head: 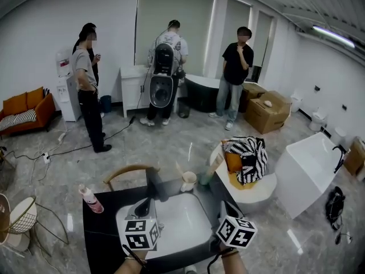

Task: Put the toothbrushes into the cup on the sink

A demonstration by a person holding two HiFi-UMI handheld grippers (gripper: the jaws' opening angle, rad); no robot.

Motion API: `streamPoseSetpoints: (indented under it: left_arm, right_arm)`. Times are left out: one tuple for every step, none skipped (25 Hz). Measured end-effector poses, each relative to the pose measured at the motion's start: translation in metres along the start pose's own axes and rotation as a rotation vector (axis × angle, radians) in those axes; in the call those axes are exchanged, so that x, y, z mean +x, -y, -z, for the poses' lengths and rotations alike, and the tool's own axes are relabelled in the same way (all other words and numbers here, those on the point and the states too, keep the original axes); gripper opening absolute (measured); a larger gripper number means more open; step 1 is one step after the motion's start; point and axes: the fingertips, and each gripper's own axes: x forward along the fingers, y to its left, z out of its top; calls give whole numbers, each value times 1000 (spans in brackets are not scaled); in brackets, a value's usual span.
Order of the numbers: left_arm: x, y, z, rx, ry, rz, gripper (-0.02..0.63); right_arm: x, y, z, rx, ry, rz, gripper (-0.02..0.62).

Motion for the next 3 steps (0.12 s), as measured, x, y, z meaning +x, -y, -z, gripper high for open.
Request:
streamPoseSetpoints:
  left_arm:
    - [2, 1, -2, 1, 1, 2, 8]
    - [5, 1, -3, 3, 1, 4, 8]
    - [7, 2, -4, 4, 2, 5, 8]
  right_arm:
    - [2, 0, -1, 1, -2, 0, 2]
    - [4, 0, -1, 2, -4, 1, 2]
    - [5, 0, -2, 3, -7, 1, 2]
